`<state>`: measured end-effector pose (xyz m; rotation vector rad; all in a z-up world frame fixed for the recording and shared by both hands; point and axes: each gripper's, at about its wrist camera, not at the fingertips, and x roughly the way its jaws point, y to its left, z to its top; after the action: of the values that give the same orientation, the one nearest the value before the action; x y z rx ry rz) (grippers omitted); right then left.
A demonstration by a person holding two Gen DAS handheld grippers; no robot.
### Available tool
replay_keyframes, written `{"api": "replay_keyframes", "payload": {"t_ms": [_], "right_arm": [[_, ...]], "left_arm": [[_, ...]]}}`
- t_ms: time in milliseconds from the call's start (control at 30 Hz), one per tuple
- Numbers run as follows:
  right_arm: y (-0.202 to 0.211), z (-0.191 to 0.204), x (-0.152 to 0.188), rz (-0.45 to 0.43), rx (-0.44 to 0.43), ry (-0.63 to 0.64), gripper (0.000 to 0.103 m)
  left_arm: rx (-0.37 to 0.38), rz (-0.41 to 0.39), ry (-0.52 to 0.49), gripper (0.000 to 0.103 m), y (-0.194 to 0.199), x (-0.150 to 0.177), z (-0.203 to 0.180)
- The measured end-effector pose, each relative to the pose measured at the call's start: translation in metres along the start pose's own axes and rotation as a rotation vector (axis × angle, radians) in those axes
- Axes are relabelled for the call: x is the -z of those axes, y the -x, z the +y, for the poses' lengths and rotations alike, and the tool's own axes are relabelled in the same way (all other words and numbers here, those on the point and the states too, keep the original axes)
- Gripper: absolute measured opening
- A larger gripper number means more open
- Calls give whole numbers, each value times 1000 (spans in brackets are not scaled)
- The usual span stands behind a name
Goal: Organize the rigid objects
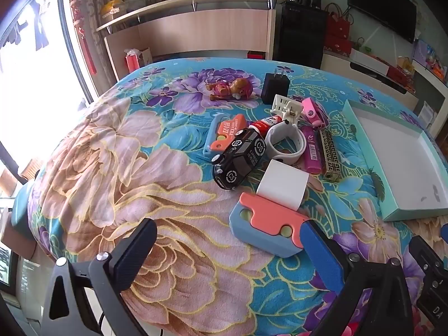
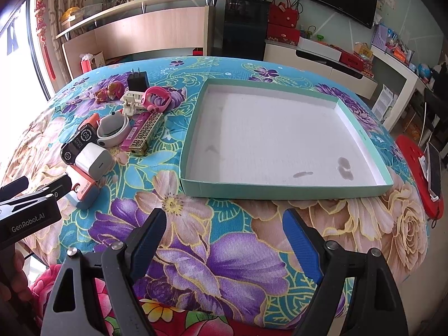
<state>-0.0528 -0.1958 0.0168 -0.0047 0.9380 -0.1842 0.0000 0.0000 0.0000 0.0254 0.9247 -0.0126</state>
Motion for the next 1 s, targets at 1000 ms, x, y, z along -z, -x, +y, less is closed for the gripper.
{"api": "replay_keyframes", "payload": {"t_ms": [1000], "right_arm": [[-1, -2, 1, 8, -4, -8, 86]], "left_arm": [[7, 5, 6, 103, 0, 2, 0]]}}
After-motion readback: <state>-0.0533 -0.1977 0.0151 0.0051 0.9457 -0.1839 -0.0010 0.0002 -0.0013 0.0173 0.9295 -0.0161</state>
